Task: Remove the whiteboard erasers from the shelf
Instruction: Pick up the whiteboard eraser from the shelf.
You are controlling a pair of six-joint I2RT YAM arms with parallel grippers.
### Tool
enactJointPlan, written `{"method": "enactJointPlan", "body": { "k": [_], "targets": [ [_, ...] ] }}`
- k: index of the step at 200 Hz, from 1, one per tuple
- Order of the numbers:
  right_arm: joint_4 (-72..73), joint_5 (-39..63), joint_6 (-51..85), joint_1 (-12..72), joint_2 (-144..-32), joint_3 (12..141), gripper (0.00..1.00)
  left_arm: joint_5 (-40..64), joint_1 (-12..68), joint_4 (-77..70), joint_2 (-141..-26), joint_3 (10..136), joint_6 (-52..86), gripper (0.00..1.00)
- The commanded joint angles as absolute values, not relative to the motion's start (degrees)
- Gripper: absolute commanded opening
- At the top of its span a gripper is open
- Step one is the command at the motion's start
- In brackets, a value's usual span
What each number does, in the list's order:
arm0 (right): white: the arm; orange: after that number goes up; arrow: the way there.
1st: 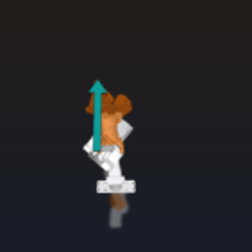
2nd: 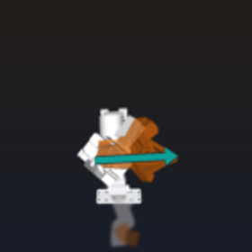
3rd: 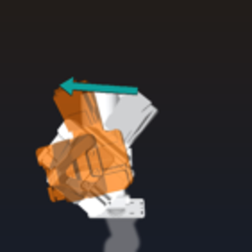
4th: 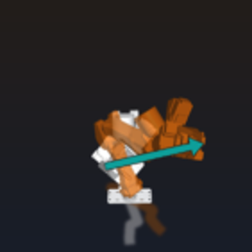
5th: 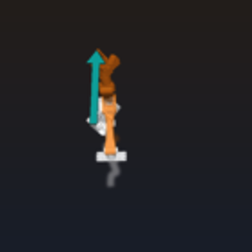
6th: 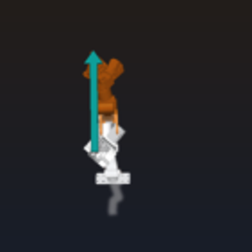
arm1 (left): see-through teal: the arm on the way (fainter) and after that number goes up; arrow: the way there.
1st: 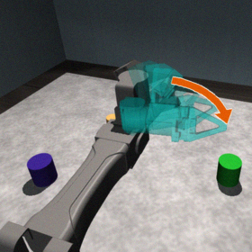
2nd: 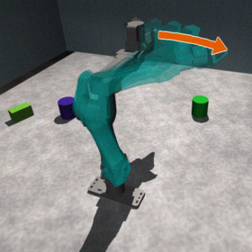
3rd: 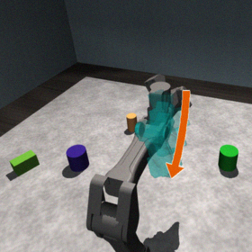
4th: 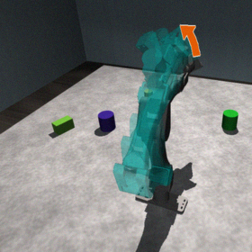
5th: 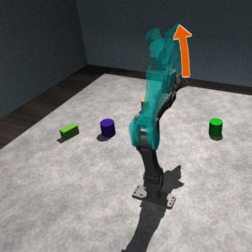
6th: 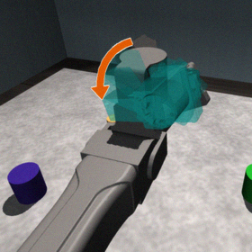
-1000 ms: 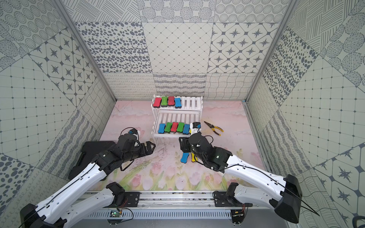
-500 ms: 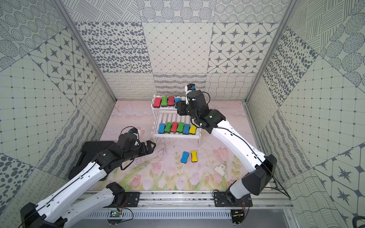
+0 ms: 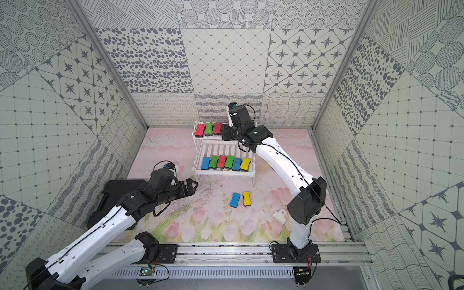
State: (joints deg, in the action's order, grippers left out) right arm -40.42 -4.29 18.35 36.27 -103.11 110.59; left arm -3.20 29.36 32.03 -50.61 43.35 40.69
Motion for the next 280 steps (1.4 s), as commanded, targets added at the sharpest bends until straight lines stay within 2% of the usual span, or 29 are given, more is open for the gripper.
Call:
{"method": "enactJointPlan", "body": {
  "k": [1,107,125,146,178,212,235,280],
  "targets": [
    [-40.60,-4.34,17.23,36.09,-104.41,112.46,0.55,-2.86,29.27,32.70,-50.33,44.21,40.07,0.99],
    [-41.30,-9.20,17.45,35.03,-103.35,110.38,0.48,-2.65,29.26,32.27,-50.54,44.02,40.27,0.99],
    [-41.38,-8.43,17.10,35.07,-103.66,111.20,0.48,-2.57,29.27,32.11,-50.76,43.88,40.26,0.99],
    [-42.53,-7.49,17.21,35.15,-105.21,113.48,0.54,-2.62,29.27,31.84,-51.15,43.92,40.37,0.99],
    [-43.17,-7.12,17.15,35.11,-106.96,114.90,0.53,-2.62,29.27,31.89,-51.32,43.92,40.44,1.00],
    [-43.17,-6.69,17.27,35.20,-107.48,114.61,0.46,-2.74,29.26,32.10,-51.15,43.89,40.58,0.99],
    [-42.72,-7.70,17.87,35.24,-106.57,113.85,0.38,-2.61,29.26,31.96,-51.24,43.88,40.61,0.99],
    [-39.47,-8.33,20.31,35.16,-102.04,110.45,0.30,-2.47,29.27,31.99,-50.98,43.89,40.96,0.99]
  ]
}}
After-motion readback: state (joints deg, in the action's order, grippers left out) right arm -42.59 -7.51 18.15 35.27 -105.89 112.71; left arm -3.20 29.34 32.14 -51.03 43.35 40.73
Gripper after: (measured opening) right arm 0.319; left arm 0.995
